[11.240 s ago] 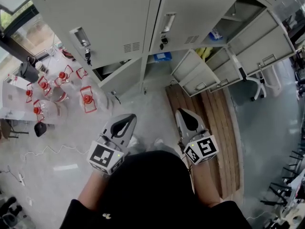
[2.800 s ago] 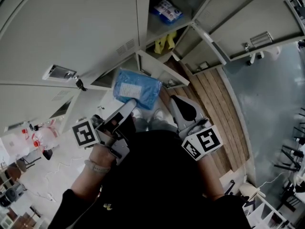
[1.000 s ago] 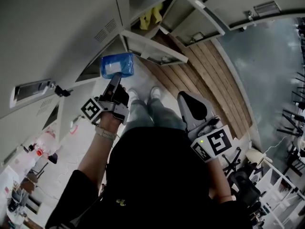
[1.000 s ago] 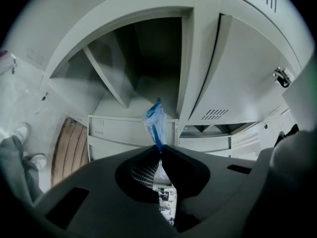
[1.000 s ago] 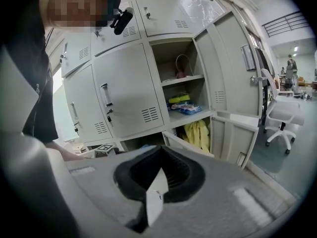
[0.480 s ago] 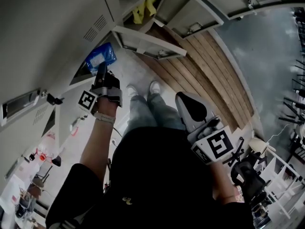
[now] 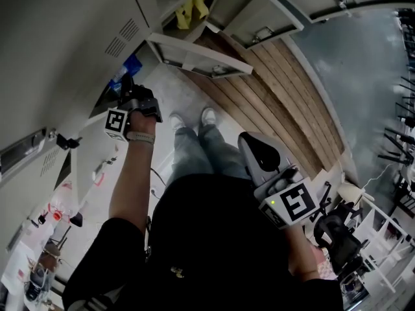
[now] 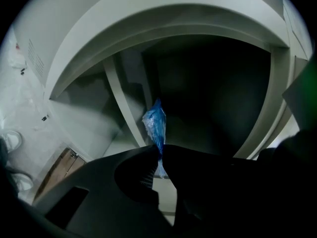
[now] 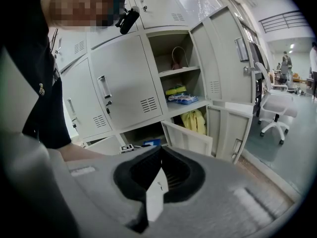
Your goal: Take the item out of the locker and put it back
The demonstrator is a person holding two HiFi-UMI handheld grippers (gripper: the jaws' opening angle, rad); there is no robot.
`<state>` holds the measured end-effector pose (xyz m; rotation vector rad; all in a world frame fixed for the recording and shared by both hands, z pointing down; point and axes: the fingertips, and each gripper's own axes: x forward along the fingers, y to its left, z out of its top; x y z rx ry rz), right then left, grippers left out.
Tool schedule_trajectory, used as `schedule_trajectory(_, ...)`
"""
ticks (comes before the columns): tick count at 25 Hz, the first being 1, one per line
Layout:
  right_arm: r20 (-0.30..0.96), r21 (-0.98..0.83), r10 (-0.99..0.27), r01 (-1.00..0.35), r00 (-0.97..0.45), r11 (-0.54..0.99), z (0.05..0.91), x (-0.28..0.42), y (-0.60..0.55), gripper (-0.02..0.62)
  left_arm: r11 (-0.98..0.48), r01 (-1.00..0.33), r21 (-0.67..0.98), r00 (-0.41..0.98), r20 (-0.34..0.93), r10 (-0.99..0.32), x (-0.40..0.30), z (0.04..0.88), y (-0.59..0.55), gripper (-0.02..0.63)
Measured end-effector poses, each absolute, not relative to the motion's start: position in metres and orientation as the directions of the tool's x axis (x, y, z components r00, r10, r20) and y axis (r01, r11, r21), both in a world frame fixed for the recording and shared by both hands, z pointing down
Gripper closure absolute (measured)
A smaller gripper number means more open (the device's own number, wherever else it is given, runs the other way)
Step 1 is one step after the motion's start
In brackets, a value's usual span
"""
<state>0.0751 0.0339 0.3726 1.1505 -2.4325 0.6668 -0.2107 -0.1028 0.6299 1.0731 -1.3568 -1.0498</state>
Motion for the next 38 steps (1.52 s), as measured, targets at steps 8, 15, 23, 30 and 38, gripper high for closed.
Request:
schedule_trajectory(8,0.526,-0.256,-0.618,-0.802,-0.584,0.54,0.377,0.083,0.038,0.598,0.227,-0.012,0.974,-0.106,0.225,-0.969,-0.219,0.653,-0.116,0.56)
schedule_trajectory(15,0.531,-0.254,-0.617,-0.803,-0.581,0.538,0.378,0.086,0.038,0.598,0.251,0.011,0.968,-0.123,0.251,-0.96,-0.224,0.663,-0.125,0.539)
schedule_trajectory(23,0.538,-0.259,-0.609,-0.802,-0.583,0.538,0.381,0.089,0.038,0.598,0.256,0.049,0.965,-0.125,0.26,-0.957,-0.231,0.671,-0.134,0.45)
schedule_trajectory(30,0.534,-0.263,-0.607,-0.798,-0.589,0.543,0.381,0.087,0.034,0.598,0.285,0.06,0.957,-0.087,0.289,-0.953,-0.21,0.672,-0.118,0.44)
schedule_trajectory(38,0.536,-0.266,-0.6,-0.793,-0.594,0.548,0.382,0.085,0.032,0.598,0.369,0.076,0.926,-0.072,0.374,-0.925,-0.201,0.692,-0.105,0.457)
